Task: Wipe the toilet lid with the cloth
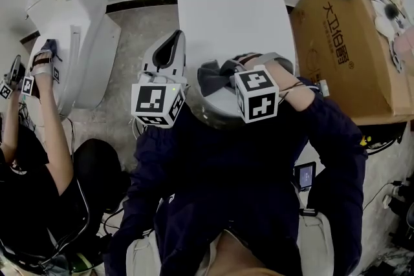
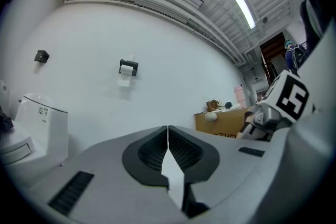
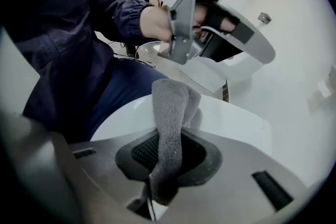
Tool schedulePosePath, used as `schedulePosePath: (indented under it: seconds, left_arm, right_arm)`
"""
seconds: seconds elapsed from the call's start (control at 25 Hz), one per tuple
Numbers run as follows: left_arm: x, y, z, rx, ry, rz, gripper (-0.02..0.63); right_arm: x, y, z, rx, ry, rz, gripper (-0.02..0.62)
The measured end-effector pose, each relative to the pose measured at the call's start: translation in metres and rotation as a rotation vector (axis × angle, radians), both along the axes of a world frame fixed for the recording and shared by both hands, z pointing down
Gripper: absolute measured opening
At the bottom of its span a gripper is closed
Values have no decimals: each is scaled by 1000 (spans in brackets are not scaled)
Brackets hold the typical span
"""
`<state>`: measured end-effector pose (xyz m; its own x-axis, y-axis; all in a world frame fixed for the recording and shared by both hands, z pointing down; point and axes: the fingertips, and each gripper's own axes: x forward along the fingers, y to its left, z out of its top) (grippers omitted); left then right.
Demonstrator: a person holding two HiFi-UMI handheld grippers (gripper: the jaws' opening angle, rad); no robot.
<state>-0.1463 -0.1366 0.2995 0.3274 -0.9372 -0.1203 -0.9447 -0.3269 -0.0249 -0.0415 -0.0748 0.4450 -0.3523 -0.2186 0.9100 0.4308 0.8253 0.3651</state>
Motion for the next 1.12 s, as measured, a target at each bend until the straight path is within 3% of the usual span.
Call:
schedulePosePath:
  seconds: [0.12, 0.32, 0.44, 0.52, 0.64, 0.76, 1.12]
  left_arm:
    - [-3, 1, 0, 2, 4, -5, 17]
    - [-6, 2, -1, -8, 4, -12, 17]
    - [-11, 7, 0, -18, 4, -25, 17]
    - [-18, 12, 2, -27, 11, -40, 17]
    - [-27, 15, 7, -51, 25, -59, 17]
    - [-30, 17, 13, -73, 34, -66, 17]
    - [-38, 14, 29, -98, 58, -96, 17]
  right_arm:
    - [-14, -46, -26, 72, -107, 49, 80]
    - [-49, -177, -85, 439, -300, 180, 80]
    - [-72, -246, -101, 681, -295, 176, 80]
    - [-89, -276, -101, 756, -287, 166, 81]
    - [-114, -305, -86, 820, -276, 139, 81]
    - [-129, -332, -58, 826, -243, 137, 81]
    - [-145, -382, -33, 738, -206, 199, 80]
